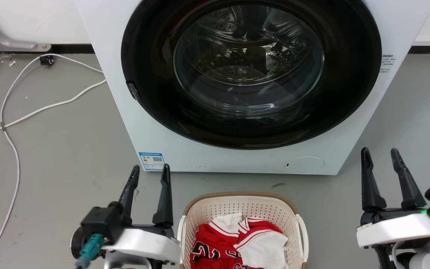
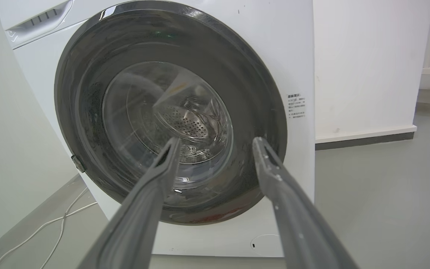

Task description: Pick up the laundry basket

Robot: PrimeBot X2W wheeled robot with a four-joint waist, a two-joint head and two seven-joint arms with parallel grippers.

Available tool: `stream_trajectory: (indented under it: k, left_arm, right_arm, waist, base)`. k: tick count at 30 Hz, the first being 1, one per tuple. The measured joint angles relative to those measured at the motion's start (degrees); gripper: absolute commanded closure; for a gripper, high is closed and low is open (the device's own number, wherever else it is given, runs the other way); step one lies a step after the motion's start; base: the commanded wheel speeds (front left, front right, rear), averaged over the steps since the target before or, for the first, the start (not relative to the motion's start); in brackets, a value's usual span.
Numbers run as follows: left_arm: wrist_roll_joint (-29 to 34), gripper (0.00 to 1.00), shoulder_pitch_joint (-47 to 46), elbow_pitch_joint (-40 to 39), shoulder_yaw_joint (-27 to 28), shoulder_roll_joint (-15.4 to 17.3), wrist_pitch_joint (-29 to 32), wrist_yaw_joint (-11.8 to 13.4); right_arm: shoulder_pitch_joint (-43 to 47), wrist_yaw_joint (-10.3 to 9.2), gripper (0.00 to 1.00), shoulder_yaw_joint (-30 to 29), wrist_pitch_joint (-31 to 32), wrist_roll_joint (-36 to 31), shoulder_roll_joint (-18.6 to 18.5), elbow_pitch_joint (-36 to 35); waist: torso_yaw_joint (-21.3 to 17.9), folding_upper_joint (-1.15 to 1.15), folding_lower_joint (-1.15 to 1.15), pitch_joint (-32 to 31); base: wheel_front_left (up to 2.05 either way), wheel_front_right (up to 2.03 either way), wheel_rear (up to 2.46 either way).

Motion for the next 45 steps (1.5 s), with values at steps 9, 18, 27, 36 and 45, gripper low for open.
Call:
stream_trajectory:
  k: [9, 18, 27, 36, 45]
  left_arm:
    - [3.7, 0.00, -0.4, 0.6, -4.9, 2.0, -1.1, 3.7]
    - [5.3, 0.00, -0.4, 3.1, -5.2, 1.5, -2.2, 3.3]
    - [8.7, 0.00, 0.5, 5.5, -3.1, -0.4, -3.2, 1.3]
    - [9.9, 0.00, 1.6, 6.1, 0.5, -2.2, -4.2, -2.1]
    - [10.6, 0.00, 2.3, 7.8, 1.9, -2.6, -5.1, -3.6]
  right_arm:
    - [0.7, 0.01, 0.00, 1.1, -1.3, -4.6, 0.0, 1.4]
    - [1.1, 0.01, 0.00, 1.9, -2.4, -8.9, 0.0, 3.5]
    - [1.3, 0.01, 0.00, 1.1, -3.4, -11.4, 0.0, 4.9]
    - [1.3, 0.01, 0.00, 0.3, -4.4, -7.5, 0.0, 8.0]
    - [1.3, 0.01, 0.00, 0.7, -5.2, -7.7, 0.0, 10.3]
  waist:
    - [-0.2, 0.00, 0.00, 0.2]
    - [-0.2, 0.00, 0.00, 0.3]
    - [-0.4, 0.00, 0.00, 0.6]
    - [-0.5, 0.00, 0.00, 0.9]
    - [-0.8, 0.00, 0.00, 1.6]
  base:
    - [0.00, 0.00, 0.00]
    - [0.00, 0.00, 0.00]
    - [0.00, 0.00, 0.00]
    - [0.00, 0.00, 0.00]
    - [0.00, 0.00, 0.00]
